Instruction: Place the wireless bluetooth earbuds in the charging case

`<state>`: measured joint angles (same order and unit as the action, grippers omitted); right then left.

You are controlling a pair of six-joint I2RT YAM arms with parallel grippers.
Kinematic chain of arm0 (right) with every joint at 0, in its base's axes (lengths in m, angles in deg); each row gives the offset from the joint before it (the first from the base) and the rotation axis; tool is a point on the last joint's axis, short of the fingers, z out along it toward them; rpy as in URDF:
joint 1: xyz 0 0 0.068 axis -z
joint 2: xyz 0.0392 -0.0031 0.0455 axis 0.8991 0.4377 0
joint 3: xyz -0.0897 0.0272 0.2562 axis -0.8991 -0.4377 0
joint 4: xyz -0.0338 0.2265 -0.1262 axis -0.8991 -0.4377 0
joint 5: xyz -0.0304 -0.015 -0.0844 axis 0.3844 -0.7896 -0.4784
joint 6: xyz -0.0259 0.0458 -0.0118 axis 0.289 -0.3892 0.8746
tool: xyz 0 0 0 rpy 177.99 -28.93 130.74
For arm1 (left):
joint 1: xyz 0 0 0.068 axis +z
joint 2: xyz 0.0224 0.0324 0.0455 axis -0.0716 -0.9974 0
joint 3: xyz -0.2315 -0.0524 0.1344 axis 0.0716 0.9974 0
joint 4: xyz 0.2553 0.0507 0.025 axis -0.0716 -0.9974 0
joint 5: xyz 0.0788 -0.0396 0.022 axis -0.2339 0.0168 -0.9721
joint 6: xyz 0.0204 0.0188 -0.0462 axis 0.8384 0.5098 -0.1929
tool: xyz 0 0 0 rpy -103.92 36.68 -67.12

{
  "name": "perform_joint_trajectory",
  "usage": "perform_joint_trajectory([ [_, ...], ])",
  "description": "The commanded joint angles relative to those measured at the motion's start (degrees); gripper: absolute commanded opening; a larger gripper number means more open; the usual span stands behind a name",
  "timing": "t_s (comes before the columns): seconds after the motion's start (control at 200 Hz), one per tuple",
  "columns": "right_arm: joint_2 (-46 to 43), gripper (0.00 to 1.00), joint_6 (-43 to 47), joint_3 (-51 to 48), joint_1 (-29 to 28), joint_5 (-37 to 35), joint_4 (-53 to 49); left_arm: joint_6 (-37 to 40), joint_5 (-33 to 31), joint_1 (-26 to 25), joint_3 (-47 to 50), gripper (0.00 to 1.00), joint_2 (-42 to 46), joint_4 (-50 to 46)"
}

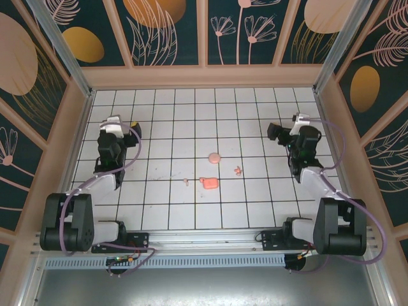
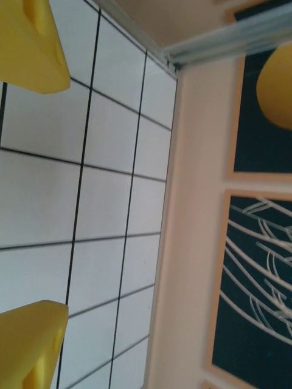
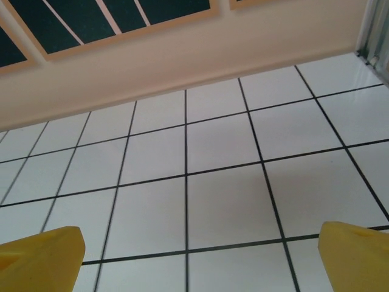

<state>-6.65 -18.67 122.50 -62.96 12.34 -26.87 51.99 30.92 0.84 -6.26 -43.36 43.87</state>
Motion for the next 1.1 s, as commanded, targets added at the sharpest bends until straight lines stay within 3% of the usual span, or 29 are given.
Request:
perform_joint_trajectory([
  [0.0,-1.05,0.99,-3.04,7.17,-2.58,-1.26,-25.55,-2.84,3.76,-3.32,-5.62,0.85,1.55,-17.37],
  [0.225,0.37,0.99,-6.13,17.39,-14.91,-4.3,-46.9,-8.29,7.19,-8.65,-15.95,0.77,-1.0,-34.81],
  [0.34,2.18,0.98,-11.15,20.26,-21.84,-4.11,-52.53,-11.22,9.75,-9.89,-16.47,0.75,-1.44,-38.05],
  [0.515,6.16,0.88,-17.68,23.05,-31.37,-2.83,-56.61,-15.17,12.43,-10.52,-14.47,0.7,-0.33,-40.21],
  [0.816,14.5,0.76,-22.51,27.54,-39.56,-1.99,-64.36,-16.55,14.43,-11.12,-11.2,0.7,-0.3,-41.16],
  [1.091,22.24,0.75,-24.37,32.81,-44.73,-0.45,-65.68,-16.38,15.24,-11.33,-11.17,0.7,-2.96,-41.2],
])
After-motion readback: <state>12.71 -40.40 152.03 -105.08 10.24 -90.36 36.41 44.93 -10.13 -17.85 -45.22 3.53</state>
